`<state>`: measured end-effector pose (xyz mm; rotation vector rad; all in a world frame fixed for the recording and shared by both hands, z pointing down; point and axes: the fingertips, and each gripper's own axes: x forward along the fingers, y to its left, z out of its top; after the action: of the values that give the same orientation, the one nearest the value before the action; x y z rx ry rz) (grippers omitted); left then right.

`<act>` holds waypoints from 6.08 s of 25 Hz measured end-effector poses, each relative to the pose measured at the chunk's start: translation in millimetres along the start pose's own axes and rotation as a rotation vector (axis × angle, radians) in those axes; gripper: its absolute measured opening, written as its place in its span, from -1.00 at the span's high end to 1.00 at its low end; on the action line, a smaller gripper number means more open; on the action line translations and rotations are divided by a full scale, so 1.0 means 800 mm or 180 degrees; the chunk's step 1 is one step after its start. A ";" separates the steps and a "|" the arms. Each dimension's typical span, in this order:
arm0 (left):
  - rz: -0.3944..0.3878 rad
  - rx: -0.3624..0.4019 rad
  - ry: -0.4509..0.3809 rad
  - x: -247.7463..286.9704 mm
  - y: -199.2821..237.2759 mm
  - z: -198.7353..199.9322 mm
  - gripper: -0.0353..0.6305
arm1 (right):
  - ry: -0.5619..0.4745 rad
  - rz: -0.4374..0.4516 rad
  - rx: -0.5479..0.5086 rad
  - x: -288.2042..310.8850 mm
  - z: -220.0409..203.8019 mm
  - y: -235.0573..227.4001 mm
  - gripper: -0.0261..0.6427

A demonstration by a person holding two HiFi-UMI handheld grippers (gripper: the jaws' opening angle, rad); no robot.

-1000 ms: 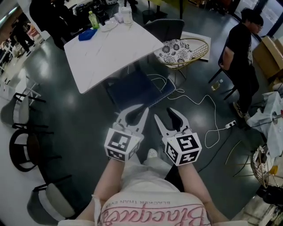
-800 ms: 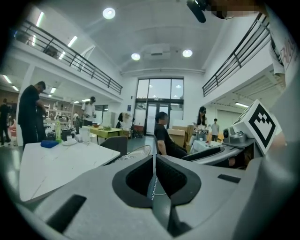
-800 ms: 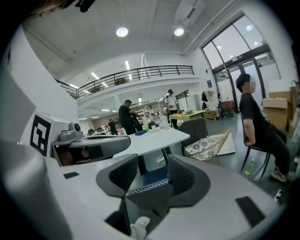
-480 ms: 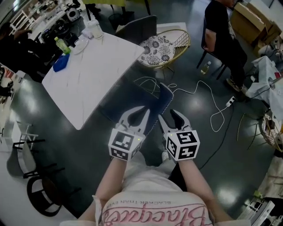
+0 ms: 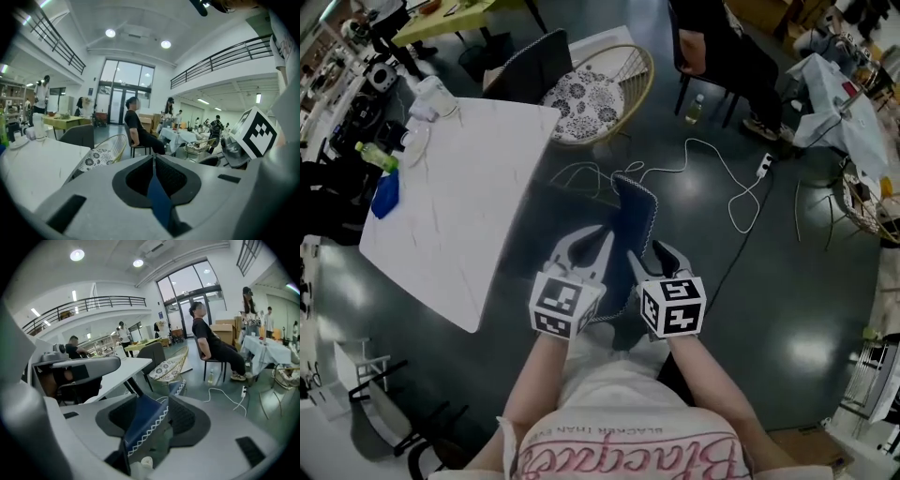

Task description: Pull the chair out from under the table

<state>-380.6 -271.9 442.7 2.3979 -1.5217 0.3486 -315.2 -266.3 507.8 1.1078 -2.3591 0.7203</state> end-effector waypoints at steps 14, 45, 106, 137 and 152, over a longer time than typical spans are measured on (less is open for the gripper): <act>-0.0431 -0.0021 0.0266 0.022 0.017 -0.056 0.85 | 0.0612 -0.0609 0.0353 0.061 -0.082 -0.020 0.35; -0.0349 -0.0058 0.0409 0.061 -0.067 -0.055 0.85 | 0.1080 -0.0777 0.1263 0.004 -0.127 -0.112 0.65; -0.0688 0.0216 0.0323 0.168 -0.360 -0.028 0.85 | -0.0745 -0.0136 -0.0431 -0.273 -0.009 -0.243 0.83; -0.0372 0.0597 -0.0545 -0.018 -0.380 0.039 0.85 | -0.1397 -0.0006 -0.0617 -0.345 -0.009 -0.101 0.91; -0.0151 0.0483 -0.0797 -0.060 -0.360 0.058 0.85 | -0.1356 0.0013 -0.0799 -0.354 -0.007 -0.054 0.91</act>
<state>-136.6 -131.5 352.6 2.6766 -1.5877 0.1633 -114.1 -125.0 360.3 1.2379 -2.7059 0.1869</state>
